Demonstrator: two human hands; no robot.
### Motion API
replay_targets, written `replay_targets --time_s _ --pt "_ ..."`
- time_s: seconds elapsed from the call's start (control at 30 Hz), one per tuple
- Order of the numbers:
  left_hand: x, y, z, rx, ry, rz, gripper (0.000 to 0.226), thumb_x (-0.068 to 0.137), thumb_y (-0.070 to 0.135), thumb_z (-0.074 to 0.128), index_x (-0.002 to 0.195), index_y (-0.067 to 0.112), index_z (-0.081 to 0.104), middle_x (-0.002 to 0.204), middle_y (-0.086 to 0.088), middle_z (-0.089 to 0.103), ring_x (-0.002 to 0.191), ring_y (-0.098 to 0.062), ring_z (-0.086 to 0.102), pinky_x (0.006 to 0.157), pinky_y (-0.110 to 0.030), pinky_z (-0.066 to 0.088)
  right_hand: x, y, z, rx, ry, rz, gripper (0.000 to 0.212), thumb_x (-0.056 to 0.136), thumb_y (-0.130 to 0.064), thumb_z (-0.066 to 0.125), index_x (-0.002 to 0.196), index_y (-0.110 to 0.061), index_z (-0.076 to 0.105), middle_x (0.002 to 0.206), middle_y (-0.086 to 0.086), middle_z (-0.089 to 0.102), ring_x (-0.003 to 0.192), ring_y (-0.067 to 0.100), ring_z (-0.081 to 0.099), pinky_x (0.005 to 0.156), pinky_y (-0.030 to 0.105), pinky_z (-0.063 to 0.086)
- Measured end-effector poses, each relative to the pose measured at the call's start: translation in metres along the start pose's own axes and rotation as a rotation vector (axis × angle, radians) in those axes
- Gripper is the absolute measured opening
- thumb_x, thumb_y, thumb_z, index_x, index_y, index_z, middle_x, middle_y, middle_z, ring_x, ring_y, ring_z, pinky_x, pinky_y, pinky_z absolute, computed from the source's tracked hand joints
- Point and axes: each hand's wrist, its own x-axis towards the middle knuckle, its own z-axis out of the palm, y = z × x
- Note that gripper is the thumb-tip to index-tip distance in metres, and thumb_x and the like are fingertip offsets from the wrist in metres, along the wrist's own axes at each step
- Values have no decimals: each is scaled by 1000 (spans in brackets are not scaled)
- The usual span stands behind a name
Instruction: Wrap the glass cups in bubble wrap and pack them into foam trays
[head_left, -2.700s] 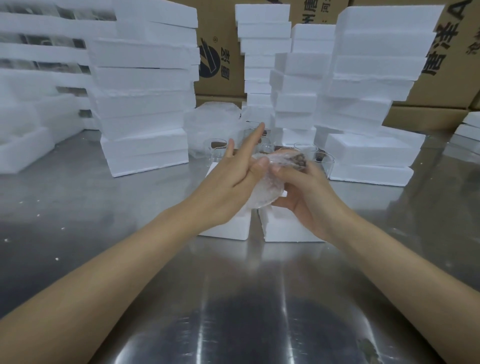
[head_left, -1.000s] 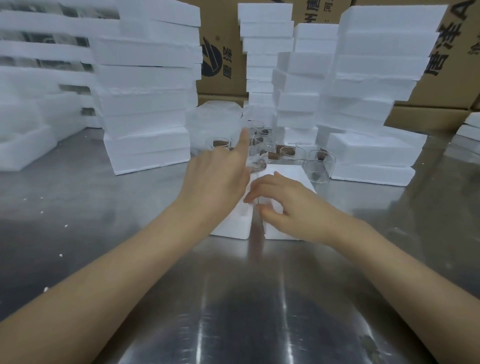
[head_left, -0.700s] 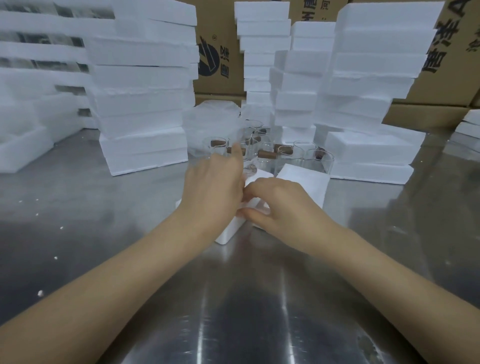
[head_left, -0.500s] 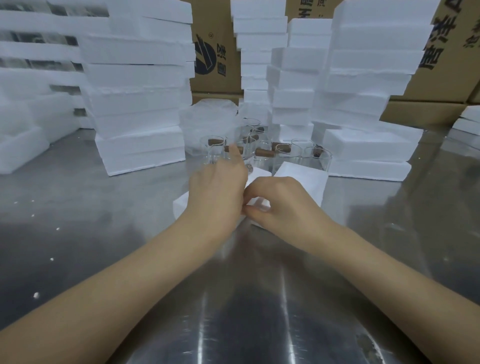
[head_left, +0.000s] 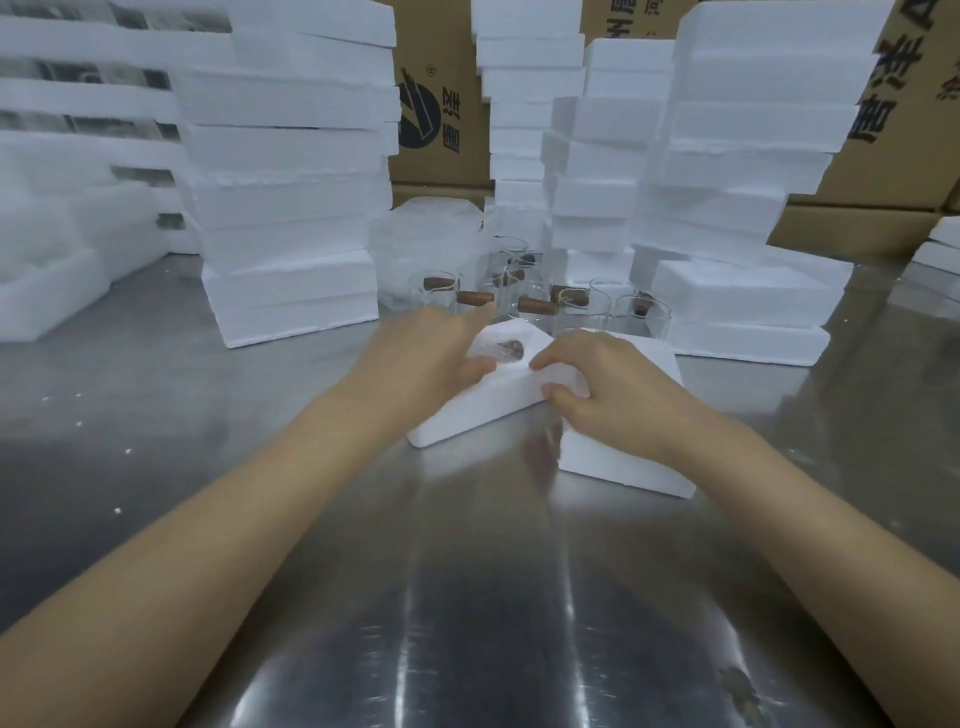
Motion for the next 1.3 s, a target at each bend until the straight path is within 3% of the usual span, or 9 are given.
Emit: replay_targets --time_s 0.13,0.3,0.47,0.6,0.67,0.8,0.9,1.1,1.3 --pt "2 -15 0 -148 19 65 36 94 37 59 127 22 57 52 9 40 51 -8 40 55 -31 27 0 -3 0 127 23 -51 28 82 -5 65 107 -18 69 101 -1 61 95 11 56 83 18 39" --pt "1 -1 15 -8 136 -9 45 98 38 50 138 20 45 99 -12 68 99 -35 59 69 -36 37 0 -3 1 193 83 -57 31 80 6 61 94 -18 74 86 -12 59 77 -8 53 76 4 38" --pt "0 -3 7 -187 121 -40 49 93 56 48 132 28 54 86 -2 71 93 -28 63 71 -34 46 1 -2 4 161 115 -31 27 84 2 60 94 -18 73 88 -6 62 80 7 57 81 23 46" --pt "1 -25 -12 -307 575 -183 49 94 55 31 96 24 69 75 4 73 81 -27 67 74 -38 50 2 -1 6 176 121 -3 22 85 0 62 95 -16 73 87 -10 60 83 8 59 78 18 44" --pt "3 -41 -18 -481 657 -323 53 94 52 25 77 20 64 67 5 68 73 -23 65 75 -41 50 2 -1 7 171 127 -6 22 85 -1 62 95 -16 73 87 -9 61 84 8 59 79 18 44" --pt "4 -56 -9 -512 280 -378 61 99 52 27 63 19 63 72 3 67 77 -23 62 84 -41 49 2 0 8 175 141 1 21 84 0 63 94 -14 74 85 -11 61 80 6 58 74 9 41" --pt "2 -57 -3 -427 43 -350 71 99 59 24 63 15 66 80 -7 67 80 -26 59 84 -41 47 2 2 7 180 151 15 21 83 1 63 94 -13 74 86 -10 63 80 6 58 77 13 42" --pt "3 -61 -6 -429 1 -367 78 96 65 23 56 17 70 78 -8 66 77 -23 60 75 -34 43 1 0 7 152 160 -21 21 83 3 61 94 -10 73 88 -6 65 81 9 59 82 19 46" --pt "7 -63 -1 -648 36 -347 34 97 39 50 81 14 69 79 2 69 77 -14 66 83 -36 52 1 0 6 138 150 -22 22 84 2 60 95 -11 73 93 -3 68 84 11 60 83 24 48"
